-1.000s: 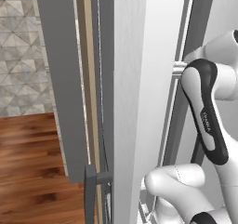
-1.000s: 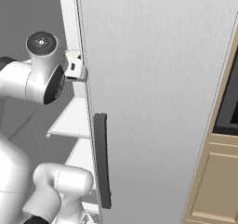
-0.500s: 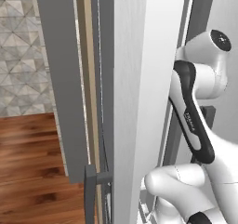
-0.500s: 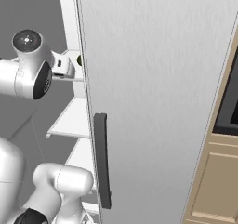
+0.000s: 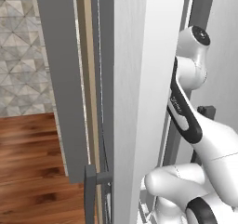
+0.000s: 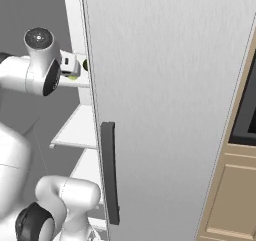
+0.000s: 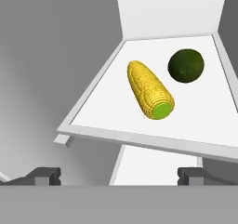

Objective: Take the corn and lime out of the freezer and place them in the tupperware container on the counter. Then put the tupperware containing the vegetables back in the freezer.

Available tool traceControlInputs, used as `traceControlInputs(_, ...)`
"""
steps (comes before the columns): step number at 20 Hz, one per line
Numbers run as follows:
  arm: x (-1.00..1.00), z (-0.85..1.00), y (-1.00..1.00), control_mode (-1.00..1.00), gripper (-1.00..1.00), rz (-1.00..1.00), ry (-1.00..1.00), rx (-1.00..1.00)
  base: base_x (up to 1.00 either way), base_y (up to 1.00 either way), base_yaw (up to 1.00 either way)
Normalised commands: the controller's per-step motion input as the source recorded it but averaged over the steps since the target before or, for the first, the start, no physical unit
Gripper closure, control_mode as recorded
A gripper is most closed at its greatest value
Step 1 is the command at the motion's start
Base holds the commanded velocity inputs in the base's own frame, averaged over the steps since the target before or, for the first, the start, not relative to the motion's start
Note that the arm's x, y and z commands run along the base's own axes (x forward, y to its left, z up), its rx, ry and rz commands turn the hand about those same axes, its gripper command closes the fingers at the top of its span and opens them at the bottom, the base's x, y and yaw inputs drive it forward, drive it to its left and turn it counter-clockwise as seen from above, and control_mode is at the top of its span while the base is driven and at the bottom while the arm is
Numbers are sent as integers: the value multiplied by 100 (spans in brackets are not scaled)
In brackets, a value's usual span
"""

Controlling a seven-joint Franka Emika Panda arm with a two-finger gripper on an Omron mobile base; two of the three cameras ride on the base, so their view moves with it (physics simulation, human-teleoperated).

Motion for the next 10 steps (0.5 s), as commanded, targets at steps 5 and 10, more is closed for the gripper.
traceControlInputs(5, 40, 0, 0, -100, -100, 0, 0, -2, 0, 0, 0)
traceControlInputs(10, 33, 0, 0, -100, -100, 0, 0, -6, 0, 0, 0)
